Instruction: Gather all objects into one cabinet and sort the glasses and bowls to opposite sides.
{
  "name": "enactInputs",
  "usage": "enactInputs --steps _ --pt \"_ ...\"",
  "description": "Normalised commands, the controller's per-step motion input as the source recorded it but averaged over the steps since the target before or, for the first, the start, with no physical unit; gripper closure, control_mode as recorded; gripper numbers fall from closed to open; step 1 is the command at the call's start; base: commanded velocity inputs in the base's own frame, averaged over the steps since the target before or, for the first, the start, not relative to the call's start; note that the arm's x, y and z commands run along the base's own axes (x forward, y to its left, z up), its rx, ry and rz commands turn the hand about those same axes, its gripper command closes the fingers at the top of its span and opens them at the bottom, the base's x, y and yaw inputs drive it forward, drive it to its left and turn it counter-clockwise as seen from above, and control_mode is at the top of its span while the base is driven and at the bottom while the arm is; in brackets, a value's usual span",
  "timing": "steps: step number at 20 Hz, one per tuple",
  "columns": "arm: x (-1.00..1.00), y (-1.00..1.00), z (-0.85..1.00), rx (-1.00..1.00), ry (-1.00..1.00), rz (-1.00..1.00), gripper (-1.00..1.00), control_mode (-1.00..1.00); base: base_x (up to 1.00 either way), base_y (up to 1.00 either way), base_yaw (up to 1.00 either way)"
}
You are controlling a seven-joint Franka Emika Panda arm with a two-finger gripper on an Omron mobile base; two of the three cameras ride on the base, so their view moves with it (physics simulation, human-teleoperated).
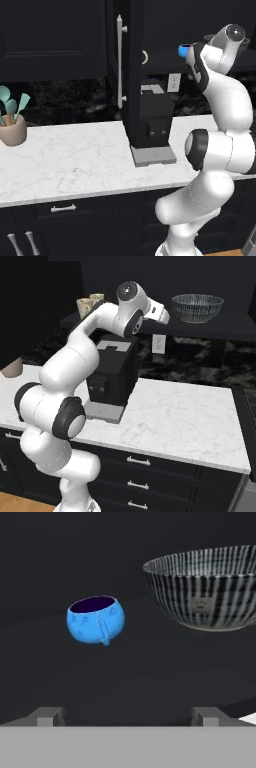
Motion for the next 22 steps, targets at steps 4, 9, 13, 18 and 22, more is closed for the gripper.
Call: enactInputs --steps 4,9,13,18,22 --pt "0.36 -0.18 0.00 0.06 0.00 0.00 -1.00 -1.00 0.00 0.00 0.00" --pt "0.15 -0.01 0.00 0.06 0.00 0.01 -1.00 -1.00 0.00 0.00 0.00" --pt "0.18 0.07 0.00 0.00 0.00 0.03 -1.00 -1.00 0.00 0.00 0.00" --pt "0.29 0.00 0.00 0.00 0.00 0.04 -1.00 -1.00 0.00 0.00 0.00" --pt "0.33 0.00 0.00 0.00 0.00 0.05 -1.00 -1.00 0.00 0.00 0.00"
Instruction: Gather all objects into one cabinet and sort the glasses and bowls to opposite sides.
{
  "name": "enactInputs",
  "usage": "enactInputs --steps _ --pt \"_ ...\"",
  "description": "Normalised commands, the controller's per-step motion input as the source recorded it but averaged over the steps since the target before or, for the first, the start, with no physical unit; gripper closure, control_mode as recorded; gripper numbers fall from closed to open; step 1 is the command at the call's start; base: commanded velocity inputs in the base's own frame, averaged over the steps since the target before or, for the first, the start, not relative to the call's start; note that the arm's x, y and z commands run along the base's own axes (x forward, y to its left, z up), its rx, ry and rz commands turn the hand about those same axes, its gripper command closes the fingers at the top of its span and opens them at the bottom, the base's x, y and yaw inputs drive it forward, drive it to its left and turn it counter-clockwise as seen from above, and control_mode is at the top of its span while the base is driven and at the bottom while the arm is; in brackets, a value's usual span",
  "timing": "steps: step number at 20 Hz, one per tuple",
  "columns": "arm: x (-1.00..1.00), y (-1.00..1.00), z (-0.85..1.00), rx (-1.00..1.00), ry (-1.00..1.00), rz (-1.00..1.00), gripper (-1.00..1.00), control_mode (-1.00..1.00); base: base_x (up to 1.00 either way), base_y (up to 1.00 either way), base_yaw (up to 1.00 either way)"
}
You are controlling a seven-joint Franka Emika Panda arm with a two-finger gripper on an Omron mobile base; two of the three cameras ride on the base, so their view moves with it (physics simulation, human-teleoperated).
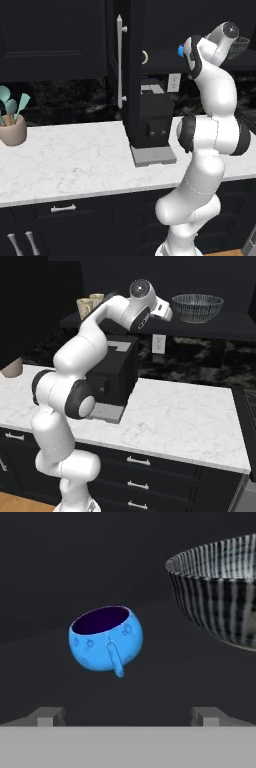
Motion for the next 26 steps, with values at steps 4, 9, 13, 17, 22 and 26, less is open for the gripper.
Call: enactInputs --steps 4,9,13,17,22,26 --pt "0.38 0.00 0.00 0.00 0.00 0.07 -1.00 -1.00 0.00 0.00 0.00" --pt "0.29 0.00 0.00 0.00 0.00 0.08 -1.00 -1.00 0.00 0.00 0.00" --pt "0.29 -0.03 -0.02 0.00 0.01 0.08 -1.00 -1.00 0.00 0.00 0.00" --pt "0.36 0.00 -0.08 0.00 0.00 0.05 -1.00 -1.00 0.00 0.00 0.00" --pt "0.37 -0.09 -0.04 0.00 0.00 0.03 -1.00 -1.00 0.00 0.00 0.00" --pt "0.12 -0.12 0.00 0.00 0.00 0.01 -1.00 -1.00 0.00 0.00 0.00"
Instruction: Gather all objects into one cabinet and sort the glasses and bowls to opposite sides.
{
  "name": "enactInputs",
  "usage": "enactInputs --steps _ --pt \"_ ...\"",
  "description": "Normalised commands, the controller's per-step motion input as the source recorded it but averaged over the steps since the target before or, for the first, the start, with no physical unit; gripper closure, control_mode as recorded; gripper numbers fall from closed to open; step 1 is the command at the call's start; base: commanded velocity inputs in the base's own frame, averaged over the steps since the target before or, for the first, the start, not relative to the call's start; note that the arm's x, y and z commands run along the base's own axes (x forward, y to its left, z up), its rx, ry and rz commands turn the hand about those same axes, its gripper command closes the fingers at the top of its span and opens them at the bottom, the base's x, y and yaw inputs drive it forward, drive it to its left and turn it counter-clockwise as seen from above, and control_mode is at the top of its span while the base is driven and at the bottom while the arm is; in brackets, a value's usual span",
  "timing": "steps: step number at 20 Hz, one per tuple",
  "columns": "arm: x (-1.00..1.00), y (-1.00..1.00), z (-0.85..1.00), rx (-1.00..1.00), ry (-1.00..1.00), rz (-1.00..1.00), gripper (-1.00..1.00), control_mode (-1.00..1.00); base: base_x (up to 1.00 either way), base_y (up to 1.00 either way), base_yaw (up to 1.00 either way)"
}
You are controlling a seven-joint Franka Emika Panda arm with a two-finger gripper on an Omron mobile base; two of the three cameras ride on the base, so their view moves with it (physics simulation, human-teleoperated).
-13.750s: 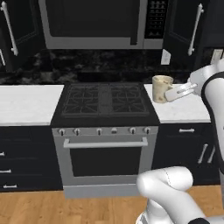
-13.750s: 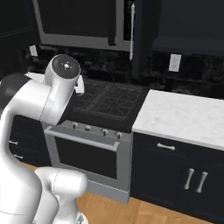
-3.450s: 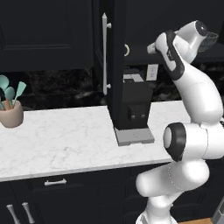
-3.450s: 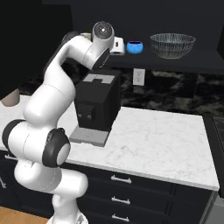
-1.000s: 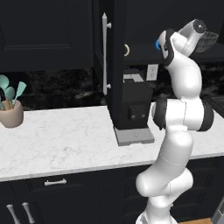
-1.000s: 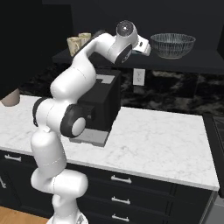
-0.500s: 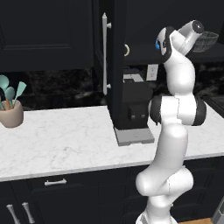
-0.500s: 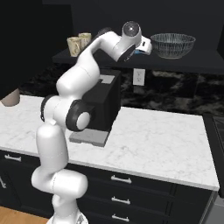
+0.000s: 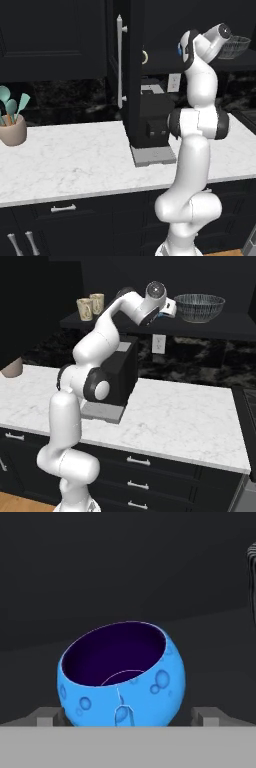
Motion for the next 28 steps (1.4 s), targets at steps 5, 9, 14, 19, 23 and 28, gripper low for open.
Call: enactInputs --steps 5,9,14,19,23,28 --pt "0.00 -0.10 0.00 0.00 0.00 0.00 -1.00 -1.00 0.00 0.00 0.00" --pt "0.00 0.00 -0.05 0.00 0.00 0.00 -1.00 -1.00 0.00 0.00 0.00" --pt "0.00 0.00 -0.12 -0.01 0.00 0.00 -1.00 -1.00 0.00 0.00 0.00" --pt "0.00 0.02 -0.20 -0.03 0.00 0.00 -1.00 -1.00 0.00 0.00 0.00" --pt "0.00 0.07 -0.13 -0.02 0.00 0.00 -1.00 -1.00 0.00 0.00 0.00" --pt "0.00 0.10 -0.04 -0.01 -0.01 0.00 -1.00 -1.00 0.00 0.00 0.00"
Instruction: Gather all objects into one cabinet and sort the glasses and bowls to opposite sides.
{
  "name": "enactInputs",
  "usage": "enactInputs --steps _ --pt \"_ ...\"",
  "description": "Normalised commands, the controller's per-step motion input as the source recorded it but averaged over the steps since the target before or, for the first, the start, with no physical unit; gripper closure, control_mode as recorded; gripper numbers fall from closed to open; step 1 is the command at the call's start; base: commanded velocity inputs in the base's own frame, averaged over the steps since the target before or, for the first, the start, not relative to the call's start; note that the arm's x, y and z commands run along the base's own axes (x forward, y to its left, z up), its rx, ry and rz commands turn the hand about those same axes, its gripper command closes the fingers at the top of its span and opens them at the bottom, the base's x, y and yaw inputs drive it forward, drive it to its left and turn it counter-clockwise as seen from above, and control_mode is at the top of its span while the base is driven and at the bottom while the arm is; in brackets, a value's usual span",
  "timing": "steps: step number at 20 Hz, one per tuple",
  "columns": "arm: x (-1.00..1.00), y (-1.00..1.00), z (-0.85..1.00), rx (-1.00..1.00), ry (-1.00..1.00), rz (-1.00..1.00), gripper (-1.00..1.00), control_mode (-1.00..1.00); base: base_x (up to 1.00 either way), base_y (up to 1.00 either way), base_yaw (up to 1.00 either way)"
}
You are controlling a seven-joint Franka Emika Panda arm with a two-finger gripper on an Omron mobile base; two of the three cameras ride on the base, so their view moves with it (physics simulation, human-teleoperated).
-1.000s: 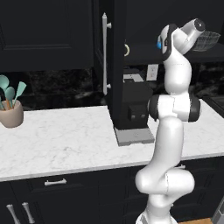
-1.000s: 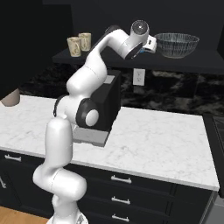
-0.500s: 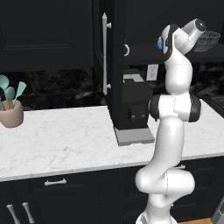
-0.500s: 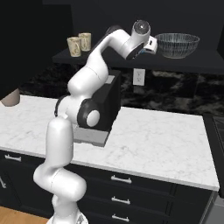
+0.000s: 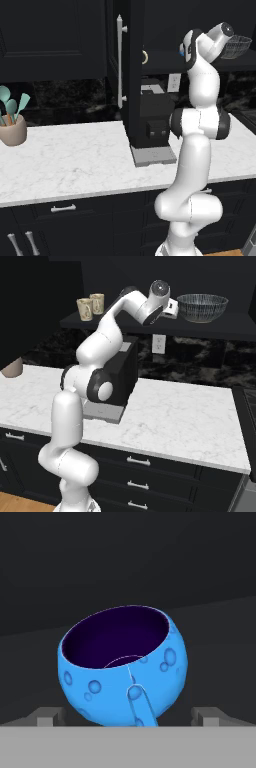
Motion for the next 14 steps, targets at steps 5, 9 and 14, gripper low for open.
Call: enactInputs --steps 5,9,14 --pt "0.01 0.06 0.00 -0.01 -0.03 0.00 1.00 -1.00 0.00 0.00 0.00" --pt "0.25 0.00 -0.02 -0.02 -0.02 0.00 1.00 -1.00 0.00 0.00 0.00" --pt "0.33 0.00 -0.04 -0.03 -0.01 0.00 1.00 -1.00 0.00 0.00 0.00"
